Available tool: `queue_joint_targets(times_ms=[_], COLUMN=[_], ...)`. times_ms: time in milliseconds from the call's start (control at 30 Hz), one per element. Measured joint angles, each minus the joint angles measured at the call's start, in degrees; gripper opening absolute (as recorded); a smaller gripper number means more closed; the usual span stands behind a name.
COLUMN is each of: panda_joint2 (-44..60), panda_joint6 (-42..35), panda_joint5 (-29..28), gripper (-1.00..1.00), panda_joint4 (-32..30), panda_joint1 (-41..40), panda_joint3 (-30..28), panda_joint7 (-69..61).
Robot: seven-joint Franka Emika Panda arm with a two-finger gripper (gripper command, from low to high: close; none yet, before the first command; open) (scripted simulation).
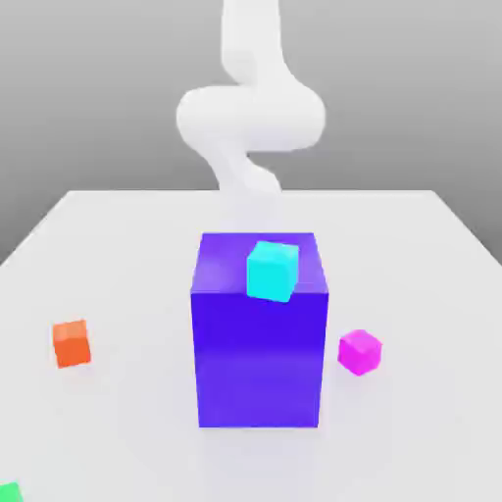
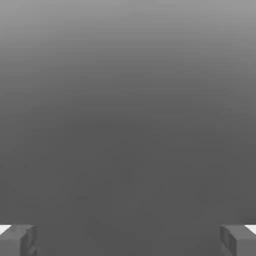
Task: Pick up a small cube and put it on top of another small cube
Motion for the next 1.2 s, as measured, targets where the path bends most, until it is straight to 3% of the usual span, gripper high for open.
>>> queue_joint_targets(times_ms=[1000, 1200], panda_joint2=[35.0, 40.2], panda_joint6=[31.6, 32.9], panda_joint5=[-3.7, 6.9], gripper=[0.00, 0.00], panda_joint4=[-37.2, -37.1], panda_joint1=[37.6, 42.4], panda_joint3=[-7.4, -8.2], panda_joint7=[-76.8, -88.1])
